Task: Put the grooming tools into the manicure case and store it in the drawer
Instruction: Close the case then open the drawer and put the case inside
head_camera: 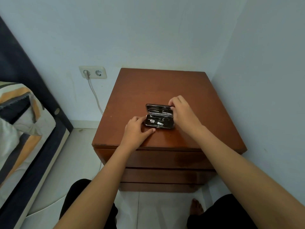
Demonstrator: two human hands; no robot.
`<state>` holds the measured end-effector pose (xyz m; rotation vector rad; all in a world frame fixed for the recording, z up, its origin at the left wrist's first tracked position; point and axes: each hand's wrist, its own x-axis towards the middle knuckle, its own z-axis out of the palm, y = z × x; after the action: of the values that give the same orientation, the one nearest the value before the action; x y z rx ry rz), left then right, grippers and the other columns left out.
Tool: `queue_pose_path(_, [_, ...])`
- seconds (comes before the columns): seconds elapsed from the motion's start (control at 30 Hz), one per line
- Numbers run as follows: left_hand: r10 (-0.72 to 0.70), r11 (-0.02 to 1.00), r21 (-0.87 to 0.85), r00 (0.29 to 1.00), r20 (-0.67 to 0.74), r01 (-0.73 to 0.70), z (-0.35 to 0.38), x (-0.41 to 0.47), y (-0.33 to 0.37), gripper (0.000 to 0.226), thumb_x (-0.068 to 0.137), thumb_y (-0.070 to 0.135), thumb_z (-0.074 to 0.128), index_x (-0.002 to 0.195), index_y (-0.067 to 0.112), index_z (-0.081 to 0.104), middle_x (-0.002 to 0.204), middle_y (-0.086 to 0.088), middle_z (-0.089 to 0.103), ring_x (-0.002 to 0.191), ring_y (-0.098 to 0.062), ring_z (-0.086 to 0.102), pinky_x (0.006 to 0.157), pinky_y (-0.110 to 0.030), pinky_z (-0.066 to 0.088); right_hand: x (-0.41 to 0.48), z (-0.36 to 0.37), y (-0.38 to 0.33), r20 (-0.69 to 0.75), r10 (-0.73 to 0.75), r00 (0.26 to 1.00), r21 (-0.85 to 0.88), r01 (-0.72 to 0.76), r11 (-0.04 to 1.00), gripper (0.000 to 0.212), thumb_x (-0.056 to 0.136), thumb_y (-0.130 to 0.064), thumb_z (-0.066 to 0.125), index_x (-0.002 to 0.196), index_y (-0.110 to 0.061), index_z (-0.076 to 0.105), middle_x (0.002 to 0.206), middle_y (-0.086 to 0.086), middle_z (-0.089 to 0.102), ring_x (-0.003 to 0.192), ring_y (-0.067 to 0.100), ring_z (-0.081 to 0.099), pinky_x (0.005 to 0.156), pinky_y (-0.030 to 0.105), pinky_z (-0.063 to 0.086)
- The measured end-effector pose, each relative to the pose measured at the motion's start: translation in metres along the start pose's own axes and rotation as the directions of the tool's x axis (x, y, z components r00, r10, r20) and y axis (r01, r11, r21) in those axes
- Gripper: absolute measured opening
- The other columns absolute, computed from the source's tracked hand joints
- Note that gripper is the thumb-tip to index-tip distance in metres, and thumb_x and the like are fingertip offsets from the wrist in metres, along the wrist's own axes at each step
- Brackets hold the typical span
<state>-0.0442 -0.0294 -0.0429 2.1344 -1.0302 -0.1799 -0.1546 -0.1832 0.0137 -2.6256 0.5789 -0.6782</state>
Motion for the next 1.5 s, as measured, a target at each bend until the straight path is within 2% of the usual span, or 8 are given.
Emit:
queue_pose_path(0.23, [-0.043,0.997,-0.064,0.990,-0.135,0.035,0.004,-0.001,0.000,0.044,0.077,0.034,0.072,0.117,0.018,0.062,0.100,0.004,0.065,0.076,-0.008,0.049,0.069,-0.020,0.037,-0.034,0.013,0.017,0.068,-0.144,0.987,0.016,0.143,0.990,0.016,0.089,0.000,0.048,0.099,-0.006,0.058,0.105,0.008,0.052,0.097,0.023,0.049,0.083,0.030,0.046])
queue_pose_path(0.5, [-0.034,0.999,-0.036,0.985,-0.172,0.028,0.006,-0.001,0.000,0.057,0.081,0.049,0.062,0.126,0.015,0.057,0.104,0.004,0.065,0.084,-0.010,0.055,0.074,-0.029,0.049,-0.043,0.039,0.010,-0.094,0.117,0.989,0.190,-0.097,0.977,0.010,0.087,-0.010,0.058,0.094,-0.011,0.066,0.102,0.002,0.060,0.098,0.012,0.049,0.083,0.019,0.037])
queue_pose_path(0.93, [-0.091,0.992,0.080,0.996,-0.018,0.092,-0.007,-0.013,0.014,0.049,0.091,0.040,0.051,0.133,0.014,0.050,0.120,-0.004,0.057,0.106,-0.018,0.053,0.090,-0.039,0.049,-0.051,0.016,0.006,-0.032,0.264,0.964,0.181,-0.254,0.950,0.013,0.089,-0.014,0.058,0.096,-0.011,0.069,0.103,0.003,0.063,0.095,0.013,0.055,0.079,0.020,0.040])
queue_pose_path(1.07, [-0.041,0.990,0.125,0.989,-0.145,0.060,-0.031,-0.051,-0.006,0.040,0.093,0.032,0.050,0.126,0.010,0.055,0.121,-0.008,0.058,0.112,-0.021,0.051,0.092,-0.033,0.041,-0.101,-0.021,0.034,-0.331,0.395,0.857,0.281,-0.311,0.908,0.014,0.087,-0.008,0.058,0.094,-0.007,0.070,0.098,0.010,0.067,0.090,0.015,0.059,0.079,0.015,0.037])
queue_pose_path(1.17, [-0.094,0.986,0.097,0.929,-0.357,0.137,-0.048,-0.071,-0.027,0.037,0.094,0.029,0.049,0.124,0.009,0.054,0.125,-0.012,0.053,0.113,-0.026,0.049,0.093,-0.038,0.041,-0.137,-0.042,0.063,-0.529,0.540,0.655,0.368,-0.396,0.841,0.017,0.086,-0.008,0.057,0.097,-0.003,0.068,0.100,0.019,0.064,0.094,0.030,0.060,0.086,0.021,0.041])
queue_pose_path(1.3, [-0.336,0.939,-0.105,0.808,-0.483,0.328,-0.056,-0.090,-0.039,0.052,0.095,0.036,0.043,0.137,0.005,0.037,0.143,-0.016,0.037,0.131,-0.029,0.037,0.106,-0.044,0.032,-0.175,-0.047,0.101,-0.454,0.790,0.413,0.540,-0.578,0.612,0.047,0.084,-0.029,0.042,0.118,0.001,0.057,0.122,0.024,0.053,0.117,0.036,0.049,0.104,0.044,0.038])
queue_pose_path(1.4, [-0.430,0.901,-0.233,0.825,-0.367,0.366,-0.048,-0.099,-0.044,0.056,0.096,0.043,0.039,0.135,0.004,0.033,0.140,-0.019,0.040,0.129,-0.035,0.039,0.102,-0.045,0.034,-0.184,-0.035,0.108,-0.276,0.814,0.512,0.524,-0.630,0.574,0.045,0.093,-0.037,0.037,0.121,-0.004,0.048,0.130,0.015,0.048,0.130,0.035,0.040,0.103,0.036,0.032])
queue_pose_path(1.5, [-0.469,0.853,-0.385,0.841,-0.268,0.353,-0.037,-0.103,-0.048,0.057,0.094,0.050,0.035,0.137,0.012,0.033,0.136,-0.014,0.047,0.123,-0.034,0.046,0.100,-0.045,0.038,-0.182,-0.025,0.102,-0.145,0.817,0.558,0.542,-0.646,0.538,0.054,0.100,-0.033,0.032,0.146,-0.007,0.021,0.155,0.009,0.024,0.144,0.024,0.022,0.115,0.034,0.017])
